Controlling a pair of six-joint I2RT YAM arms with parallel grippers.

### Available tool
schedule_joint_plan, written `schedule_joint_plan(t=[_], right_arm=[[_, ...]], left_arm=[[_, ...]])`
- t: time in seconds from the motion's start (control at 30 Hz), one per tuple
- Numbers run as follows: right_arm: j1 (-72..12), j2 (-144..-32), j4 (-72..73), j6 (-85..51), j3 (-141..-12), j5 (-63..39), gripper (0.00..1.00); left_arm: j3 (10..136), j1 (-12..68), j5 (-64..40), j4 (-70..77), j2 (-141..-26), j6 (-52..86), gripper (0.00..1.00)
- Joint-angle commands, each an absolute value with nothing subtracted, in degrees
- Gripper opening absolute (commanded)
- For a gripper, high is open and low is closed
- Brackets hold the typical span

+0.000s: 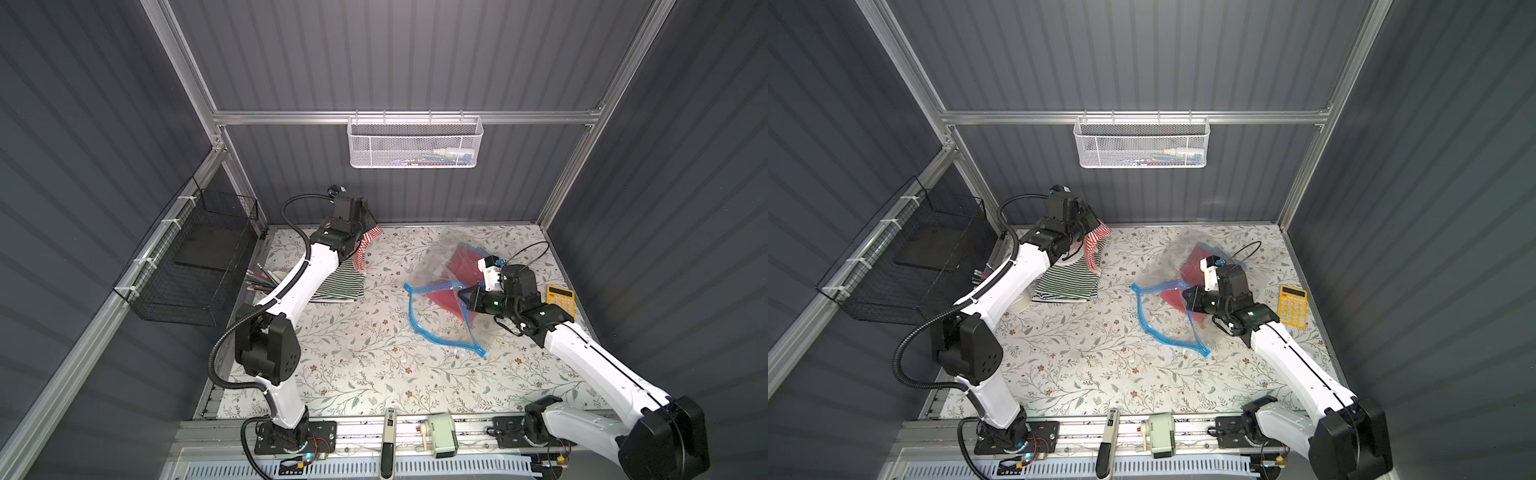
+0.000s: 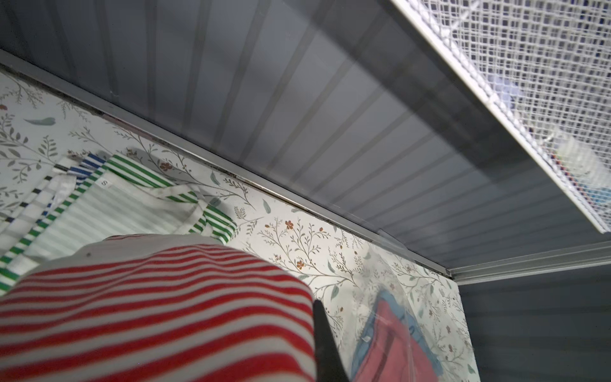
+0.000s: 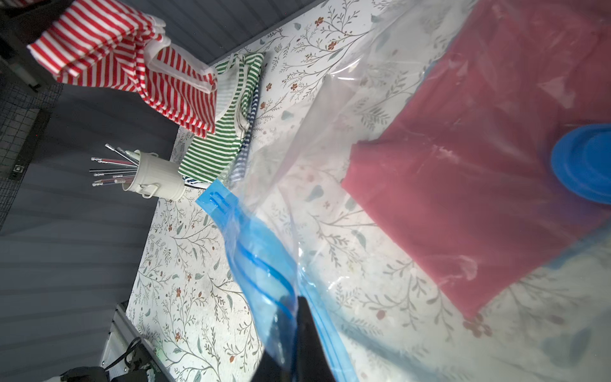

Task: Take the tank top out of the vacuum bag
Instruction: Place the tank top on the tank top.

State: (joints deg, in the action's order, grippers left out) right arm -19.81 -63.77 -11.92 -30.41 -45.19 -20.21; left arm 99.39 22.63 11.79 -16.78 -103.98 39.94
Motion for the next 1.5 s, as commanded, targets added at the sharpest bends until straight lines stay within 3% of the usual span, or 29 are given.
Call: schedule_joint_plan(t=[0.0,0.8,1.47], right_arm=[[-20.0,-63.7,-10.4,-30.2,-46.8,-21.9,0.00],[-19.9,-69.7,-9.8,-29.3,-48.0,-22.6,0.00],[-19.9,-74.8,-8.2,-28.8,-49.2,-23.6,0.00]], left_arm=[[105.3,21.1,9.7,-17.5,-106.2,35.3,0.00],[132.0,13.1,5.1,-19.2,-127.9,30.3,0.00],[132.9,11.9,1.2,-9.6,-132.4,38.4,0.00]])
